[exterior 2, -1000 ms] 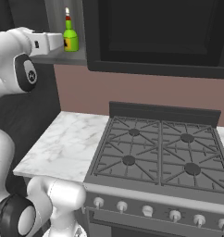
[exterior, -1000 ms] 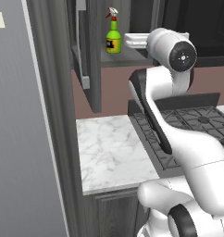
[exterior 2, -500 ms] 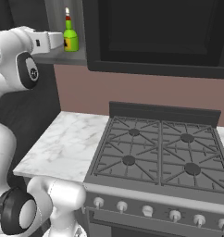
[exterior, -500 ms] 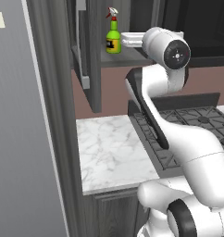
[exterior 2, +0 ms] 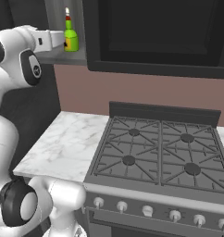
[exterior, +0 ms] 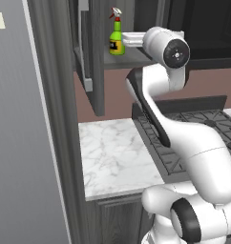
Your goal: Move the cutting board and knife to the sink. Then move spray from the cabinet to the counter.
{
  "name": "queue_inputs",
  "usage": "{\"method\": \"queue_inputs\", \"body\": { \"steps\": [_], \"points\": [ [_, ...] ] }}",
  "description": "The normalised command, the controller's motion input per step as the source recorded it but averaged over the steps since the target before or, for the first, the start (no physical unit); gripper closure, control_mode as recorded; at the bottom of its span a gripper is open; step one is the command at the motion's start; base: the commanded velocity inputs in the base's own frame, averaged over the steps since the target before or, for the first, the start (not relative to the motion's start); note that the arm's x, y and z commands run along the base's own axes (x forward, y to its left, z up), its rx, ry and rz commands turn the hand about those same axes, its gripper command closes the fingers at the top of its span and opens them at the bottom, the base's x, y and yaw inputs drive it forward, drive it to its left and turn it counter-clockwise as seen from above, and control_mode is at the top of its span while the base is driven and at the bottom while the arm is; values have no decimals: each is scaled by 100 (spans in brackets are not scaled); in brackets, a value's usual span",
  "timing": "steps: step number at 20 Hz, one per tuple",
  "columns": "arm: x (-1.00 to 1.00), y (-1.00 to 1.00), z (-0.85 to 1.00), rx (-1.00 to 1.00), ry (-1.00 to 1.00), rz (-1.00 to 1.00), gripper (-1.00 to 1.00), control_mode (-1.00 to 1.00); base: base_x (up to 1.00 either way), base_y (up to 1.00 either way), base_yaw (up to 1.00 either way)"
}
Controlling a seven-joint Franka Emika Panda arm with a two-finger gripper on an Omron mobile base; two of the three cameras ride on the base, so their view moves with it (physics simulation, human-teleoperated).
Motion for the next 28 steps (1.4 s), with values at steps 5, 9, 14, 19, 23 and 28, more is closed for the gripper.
{"method": "queue_inputs", "body": {
  "steps": [5,9,14,19,23,28],
  "points": [
    [23,0,0,0,0,0,-100,-100,0,0,0],
    [28,0,0,0,0,0,-100,-100,0,0,0],
    [24,0,0,0,0,1,-100,-100,0,0,0],
    [29,0,0,0,0,1,-100,-100,0,0,0],
    [33,1,0,0,0,0,-100,-100,0,0,0],
    [22,14,0,0,0,0,-100,-100,0,0,0]
  ]
}}
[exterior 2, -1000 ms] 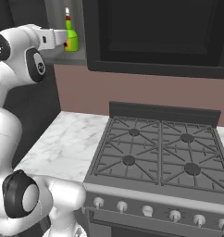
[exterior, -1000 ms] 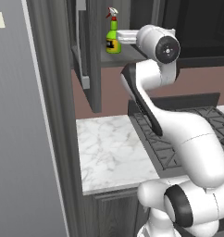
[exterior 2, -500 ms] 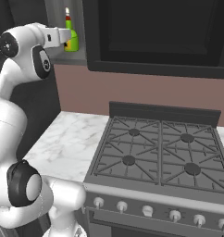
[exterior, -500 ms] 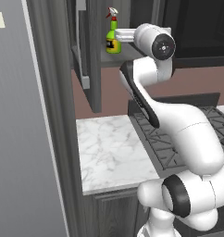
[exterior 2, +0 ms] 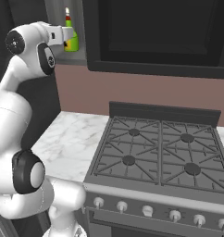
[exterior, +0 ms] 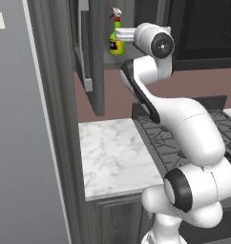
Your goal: Move the cutting board and knife to the sink. Then move spray from the cabinet to the counter.
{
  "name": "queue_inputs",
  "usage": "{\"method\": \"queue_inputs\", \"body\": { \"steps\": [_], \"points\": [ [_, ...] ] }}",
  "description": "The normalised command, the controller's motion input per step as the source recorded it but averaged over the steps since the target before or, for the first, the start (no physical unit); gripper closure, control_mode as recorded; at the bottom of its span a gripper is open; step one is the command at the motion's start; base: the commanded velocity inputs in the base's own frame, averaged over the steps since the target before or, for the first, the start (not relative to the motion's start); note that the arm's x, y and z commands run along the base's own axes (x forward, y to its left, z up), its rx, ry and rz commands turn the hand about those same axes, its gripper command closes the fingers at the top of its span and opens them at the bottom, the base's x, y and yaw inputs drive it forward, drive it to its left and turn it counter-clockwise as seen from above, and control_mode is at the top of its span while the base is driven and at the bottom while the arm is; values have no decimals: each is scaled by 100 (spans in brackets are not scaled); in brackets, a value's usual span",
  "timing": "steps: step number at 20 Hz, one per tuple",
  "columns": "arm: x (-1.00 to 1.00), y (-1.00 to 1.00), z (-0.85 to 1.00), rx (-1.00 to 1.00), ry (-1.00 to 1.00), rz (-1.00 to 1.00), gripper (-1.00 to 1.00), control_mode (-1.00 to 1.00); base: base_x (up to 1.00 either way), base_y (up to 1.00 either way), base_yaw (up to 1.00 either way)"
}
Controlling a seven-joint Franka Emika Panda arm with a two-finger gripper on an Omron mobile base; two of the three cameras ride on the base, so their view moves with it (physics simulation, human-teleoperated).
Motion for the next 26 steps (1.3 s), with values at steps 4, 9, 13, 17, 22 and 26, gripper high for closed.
{"method": "queue_inputs", "body": {
  "steps": [4,9,13,17,22,26],
  "points": [
    [10,27,0,0,0,0,-100,-100,0,0,0],
    [6,28,0,0,0,0,-100,-100,0,0,0],
    [21,17,1,0,0,0,-100,-100,0,0,0],
    [30,13,1,0,0,0,-100,-100,0,0,0],
    [20,2,1,0,1,0,-100,-100,0,0,0],
    [20,0,0,0,4,0,-100,-100,0,0,0]
  ]
}}
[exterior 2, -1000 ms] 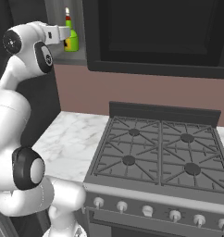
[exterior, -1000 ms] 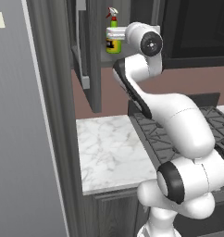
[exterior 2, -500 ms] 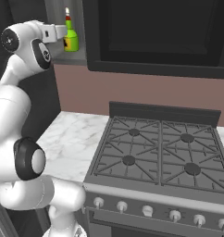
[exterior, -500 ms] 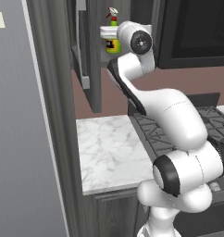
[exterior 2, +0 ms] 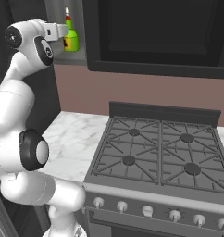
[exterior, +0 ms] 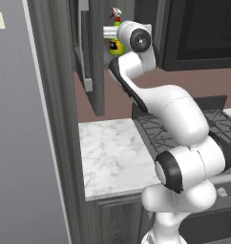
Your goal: Move the cutting board and knife to the sink. Then move spray from the cabinet to the counter.
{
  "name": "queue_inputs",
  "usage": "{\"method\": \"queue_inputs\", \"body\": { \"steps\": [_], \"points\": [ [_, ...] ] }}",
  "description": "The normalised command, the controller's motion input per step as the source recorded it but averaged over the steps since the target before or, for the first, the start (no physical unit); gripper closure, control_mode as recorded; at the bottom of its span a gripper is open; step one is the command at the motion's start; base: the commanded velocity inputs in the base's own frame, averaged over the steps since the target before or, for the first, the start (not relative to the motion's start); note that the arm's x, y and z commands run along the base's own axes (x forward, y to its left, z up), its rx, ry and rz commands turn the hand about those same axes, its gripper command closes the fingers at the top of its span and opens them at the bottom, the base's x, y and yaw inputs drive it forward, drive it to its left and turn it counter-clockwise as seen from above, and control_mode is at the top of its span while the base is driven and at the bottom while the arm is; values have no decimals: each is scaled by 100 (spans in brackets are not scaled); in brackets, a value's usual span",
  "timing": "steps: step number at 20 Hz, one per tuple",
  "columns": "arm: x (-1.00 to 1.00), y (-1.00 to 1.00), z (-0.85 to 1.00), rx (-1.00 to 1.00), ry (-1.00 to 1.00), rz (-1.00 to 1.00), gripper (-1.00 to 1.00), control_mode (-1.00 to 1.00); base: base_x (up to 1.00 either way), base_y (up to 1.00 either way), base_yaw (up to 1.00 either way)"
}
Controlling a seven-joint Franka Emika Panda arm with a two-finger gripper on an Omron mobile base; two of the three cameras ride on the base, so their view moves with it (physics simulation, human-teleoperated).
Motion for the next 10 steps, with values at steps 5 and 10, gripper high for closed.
{"method": "queue_inputs", "body": {
  "steps": [5,10],
  "points": [
    [22,0,0,0,4,0,-100,-100,0,0,0],
    [34,0,1,0,2,0,-100,-100,0,0,0]
  ]
}}
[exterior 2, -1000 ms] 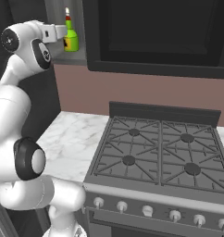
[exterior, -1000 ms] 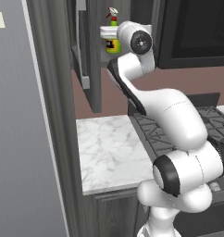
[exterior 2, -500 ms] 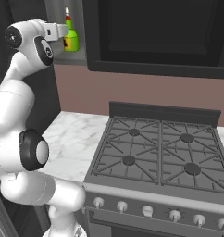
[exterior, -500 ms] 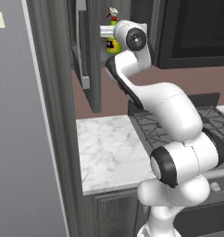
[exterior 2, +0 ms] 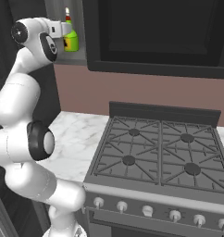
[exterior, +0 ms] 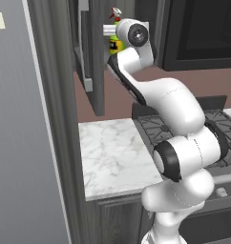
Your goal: Move the cutting board and knife to the sink. Then move spray from the cabinet to the counter.
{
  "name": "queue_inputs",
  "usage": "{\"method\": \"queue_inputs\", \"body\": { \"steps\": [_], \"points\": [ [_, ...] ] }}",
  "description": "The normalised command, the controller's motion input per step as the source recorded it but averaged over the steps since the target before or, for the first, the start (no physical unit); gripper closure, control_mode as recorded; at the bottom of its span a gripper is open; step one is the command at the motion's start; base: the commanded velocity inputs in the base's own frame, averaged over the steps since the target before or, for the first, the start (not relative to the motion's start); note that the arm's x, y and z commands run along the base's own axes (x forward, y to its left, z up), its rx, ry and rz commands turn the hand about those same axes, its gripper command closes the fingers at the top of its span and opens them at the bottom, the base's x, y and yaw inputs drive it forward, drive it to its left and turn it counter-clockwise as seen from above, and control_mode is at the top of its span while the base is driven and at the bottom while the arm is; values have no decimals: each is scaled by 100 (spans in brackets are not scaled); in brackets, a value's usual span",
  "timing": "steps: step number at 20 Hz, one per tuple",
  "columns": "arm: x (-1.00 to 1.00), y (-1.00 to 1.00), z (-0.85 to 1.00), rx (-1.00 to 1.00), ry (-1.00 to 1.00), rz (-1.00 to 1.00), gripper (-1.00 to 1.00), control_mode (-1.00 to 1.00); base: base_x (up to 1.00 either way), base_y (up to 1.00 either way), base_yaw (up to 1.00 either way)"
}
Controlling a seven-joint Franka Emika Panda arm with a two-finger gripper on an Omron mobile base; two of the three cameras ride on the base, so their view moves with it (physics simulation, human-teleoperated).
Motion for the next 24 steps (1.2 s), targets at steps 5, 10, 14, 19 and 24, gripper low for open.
{"method": "queue_inputs", "body": {
  "steps": [5,10,14,19,24],
  "points": [
    [38,0,6,0,2,0,-100,-100,0,0,0],
    [35,0,4,0,1,0,-100,-100,0,0,0],
    [24,0,0,0,4,0,-100,-100,0,0,0],
    [18,0,2,0,7,0,-100,-100,0,0,0],
    [27,0,0,0,6,0,-100,-100,0,0,0]
  ]
}}
